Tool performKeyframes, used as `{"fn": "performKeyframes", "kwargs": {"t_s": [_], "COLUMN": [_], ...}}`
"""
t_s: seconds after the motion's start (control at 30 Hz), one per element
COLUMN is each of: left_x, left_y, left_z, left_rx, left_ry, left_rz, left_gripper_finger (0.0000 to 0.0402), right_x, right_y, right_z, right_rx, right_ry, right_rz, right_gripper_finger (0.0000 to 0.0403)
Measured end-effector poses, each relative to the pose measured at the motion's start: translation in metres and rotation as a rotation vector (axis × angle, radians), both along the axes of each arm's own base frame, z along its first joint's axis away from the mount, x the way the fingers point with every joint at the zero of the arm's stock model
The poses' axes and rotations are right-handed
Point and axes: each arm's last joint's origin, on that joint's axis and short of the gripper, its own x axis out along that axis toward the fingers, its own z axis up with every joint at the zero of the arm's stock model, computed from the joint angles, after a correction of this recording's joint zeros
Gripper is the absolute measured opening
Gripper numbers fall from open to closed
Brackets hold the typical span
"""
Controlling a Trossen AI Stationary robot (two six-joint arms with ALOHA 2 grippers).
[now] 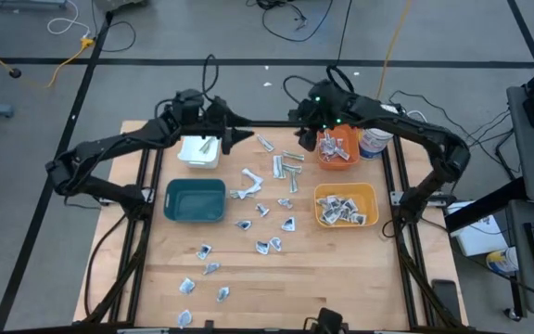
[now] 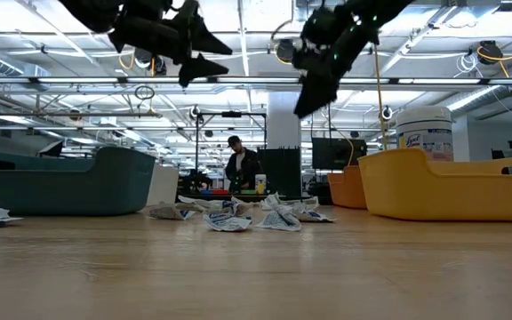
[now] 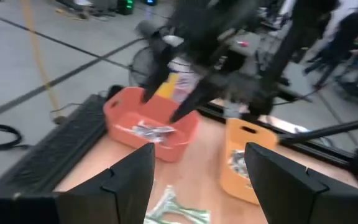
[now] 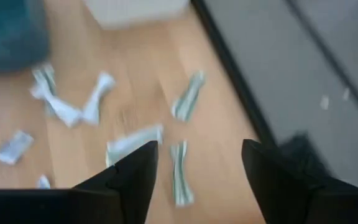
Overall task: Pick & Place First Aid Supplies
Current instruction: Put the bandage into the white bin
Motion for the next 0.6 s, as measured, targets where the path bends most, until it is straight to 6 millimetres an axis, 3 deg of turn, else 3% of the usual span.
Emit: {"fn": "performKeyframes", "kwargs": {"t_s": [0.2,0.6], "left_x": [0.008,0.010], "left_y": [-0.013,-0.018], "left_z": [0.001,0.001], "left_rx": [-0.008,-0.063], "left_ry": [-0.010,-0.016], "left_rz": [-0.053,-0.079], "left_gripper_finger": [0.0255,0.0255], "right_x": [0.016,0.047], "right_y": [-0.007,-0.005], "right_z": [-0.050,-0.124], "right_rx": [0.056,0.114], "right_ry": [0.206,0.392], "right_rz": [0.035,0.082], "right_gripper_finger": [0.0259,0.0240]}}
